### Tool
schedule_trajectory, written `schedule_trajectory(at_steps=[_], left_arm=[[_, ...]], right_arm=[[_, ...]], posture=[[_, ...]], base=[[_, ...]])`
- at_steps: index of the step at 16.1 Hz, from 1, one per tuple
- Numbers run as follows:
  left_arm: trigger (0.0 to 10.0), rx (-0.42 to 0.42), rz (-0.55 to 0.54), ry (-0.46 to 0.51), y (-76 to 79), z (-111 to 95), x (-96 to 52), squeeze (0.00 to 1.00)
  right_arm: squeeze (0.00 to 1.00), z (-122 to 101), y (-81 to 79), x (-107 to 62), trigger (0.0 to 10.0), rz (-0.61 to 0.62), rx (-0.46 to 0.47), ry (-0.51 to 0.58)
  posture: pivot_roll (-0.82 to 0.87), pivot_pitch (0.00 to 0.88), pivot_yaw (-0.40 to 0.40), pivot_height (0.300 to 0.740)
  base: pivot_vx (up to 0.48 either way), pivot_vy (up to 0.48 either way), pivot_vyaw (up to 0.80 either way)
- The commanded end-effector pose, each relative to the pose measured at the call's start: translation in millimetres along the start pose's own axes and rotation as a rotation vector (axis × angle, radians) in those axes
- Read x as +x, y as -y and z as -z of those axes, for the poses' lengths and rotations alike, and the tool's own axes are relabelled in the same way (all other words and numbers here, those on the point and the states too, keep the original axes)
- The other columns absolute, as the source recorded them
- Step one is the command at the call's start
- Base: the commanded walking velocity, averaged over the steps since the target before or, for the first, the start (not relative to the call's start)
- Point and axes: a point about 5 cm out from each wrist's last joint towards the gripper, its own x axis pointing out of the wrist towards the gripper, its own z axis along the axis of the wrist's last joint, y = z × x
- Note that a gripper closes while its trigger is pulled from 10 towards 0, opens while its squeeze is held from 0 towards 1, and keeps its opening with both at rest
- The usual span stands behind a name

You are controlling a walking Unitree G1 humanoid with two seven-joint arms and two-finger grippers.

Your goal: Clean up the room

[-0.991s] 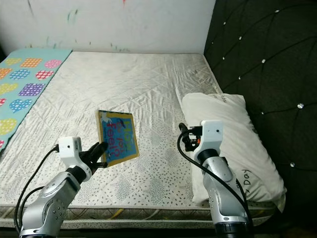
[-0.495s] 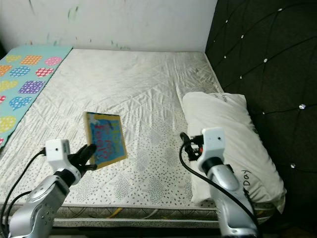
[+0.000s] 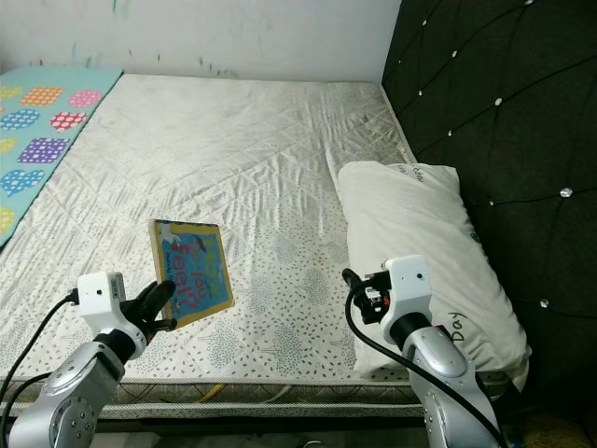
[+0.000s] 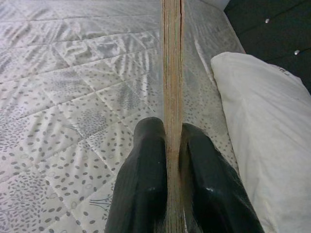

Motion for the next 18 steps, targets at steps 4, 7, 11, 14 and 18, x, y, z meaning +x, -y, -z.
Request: schedule_trajectory(at_steps=[4,7,11,14,18], left_arm=[[10.0,0.016,0.024,0.033,4.3,-10.5,1.6,0.00],[10.0,0.024,0.017,0.041,3.6,-11.9,3.2,0.00],[10.0,0.015,0.006,0.060,1.7,-14.8,3.2,0.00],[10.0,0.013,0.007,0.070,2.3,-15.6,3.7,0.00],[10.0,0.022,-0.022,0.119,-2.0,-21.4,3.6,0.00]], right_arm=[[0.00,-4.9,-1.7,-0.6,10.0,-0.018,0.004,0.010],[0.00,-4.9,-1.7,0.2,10.0,-0.019,0.004,0.011],[0.00,-5.7,-2.3,0.9,10.0,-0.027,0.003,0.017],[0.00,-6.2,-2.2,1.3,10.0,-0.028,0.001,0.022],[0.00,-6.6,-2.0,2.9,10.0,-0.028,-0.007,0.025]], posture=[[-0.16,0.104,-0.026,0.720],[-0.16,0.101,-0.025,0.690],[-0.16,0.100,-0.026,0.645],[-0.16,0.094,-0.025,0.625],[-0.16,0.086,-0.025,0.625]], base=[[0.000,0.000,0.00],[0.000,0.000,0.00],[0.000,0.000,0.00],[0.000,0.000,0.00],[0.000,0.000,0.00]])
